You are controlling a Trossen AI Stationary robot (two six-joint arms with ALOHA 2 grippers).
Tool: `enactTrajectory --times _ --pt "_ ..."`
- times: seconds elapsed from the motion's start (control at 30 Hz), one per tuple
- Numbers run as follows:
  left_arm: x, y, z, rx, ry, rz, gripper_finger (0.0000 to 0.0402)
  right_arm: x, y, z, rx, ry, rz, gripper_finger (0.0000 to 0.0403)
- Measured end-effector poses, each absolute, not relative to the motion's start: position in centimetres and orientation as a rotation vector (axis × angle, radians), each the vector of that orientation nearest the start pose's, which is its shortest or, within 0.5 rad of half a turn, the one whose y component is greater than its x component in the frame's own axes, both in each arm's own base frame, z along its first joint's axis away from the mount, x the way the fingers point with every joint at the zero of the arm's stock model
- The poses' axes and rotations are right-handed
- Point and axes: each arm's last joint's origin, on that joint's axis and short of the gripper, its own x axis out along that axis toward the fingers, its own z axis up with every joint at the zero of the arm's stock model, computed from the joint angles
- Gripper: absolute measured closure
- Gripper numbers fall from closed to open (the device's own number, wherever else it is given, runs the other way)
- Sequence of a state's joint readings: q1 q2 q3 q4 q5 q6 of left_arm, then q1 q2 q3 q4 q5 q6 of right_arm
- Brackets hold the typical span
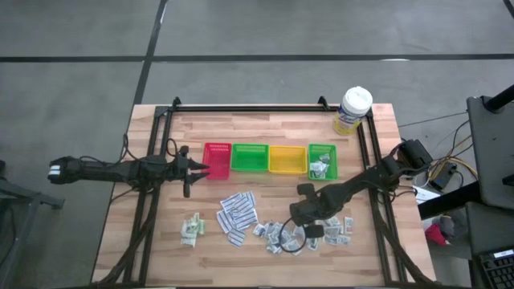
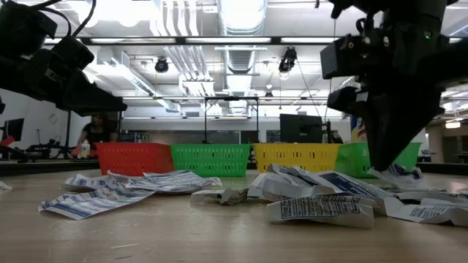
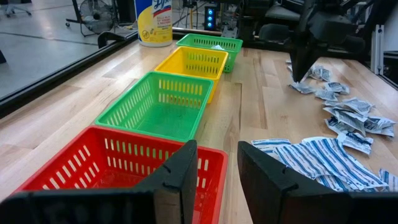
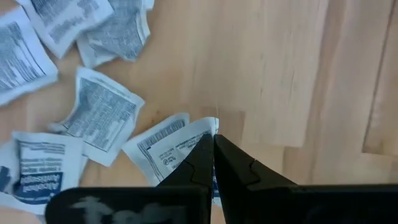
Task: Pick & Place First Aid Supplies
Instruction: Put the blue alcohol pad into the right green bin
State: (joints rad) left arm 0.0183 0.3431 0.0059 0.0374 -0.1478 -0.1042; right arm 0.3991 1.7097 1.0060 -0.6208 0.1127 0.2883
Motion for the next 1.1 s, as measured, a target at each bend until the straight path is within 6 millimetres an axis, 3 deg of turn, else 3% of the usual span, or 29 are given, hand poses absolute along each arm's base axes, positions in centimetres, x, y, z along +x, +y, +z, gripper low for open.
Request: enactTrajectory --times 0.2,0.5,0.7,1.1 --pt "11.4 0.6 13.9 -0.084 0.291 0.18 0.0289 28.8 11.4 17.8 -0.14 1.321 -0.021 0.0395" --pt "11.4 0.6 13.9 -0.083 0.291 0.18 0.0289 28.1 10.1 21.3 -0.255 1.397 -0.363 0.0395" --pt "11.4 0.6 13.9 -0.083 0.291 0.18 0.0289 27.5 8.9 21.7 -0.313 1.385 -0.557 0.0395" --pt "11.4 0.6 13.9 -0.083 0.291 0.18 0.0289 26.0 5.5 21.6 -0.308 1.433 -0.731 0.0395"
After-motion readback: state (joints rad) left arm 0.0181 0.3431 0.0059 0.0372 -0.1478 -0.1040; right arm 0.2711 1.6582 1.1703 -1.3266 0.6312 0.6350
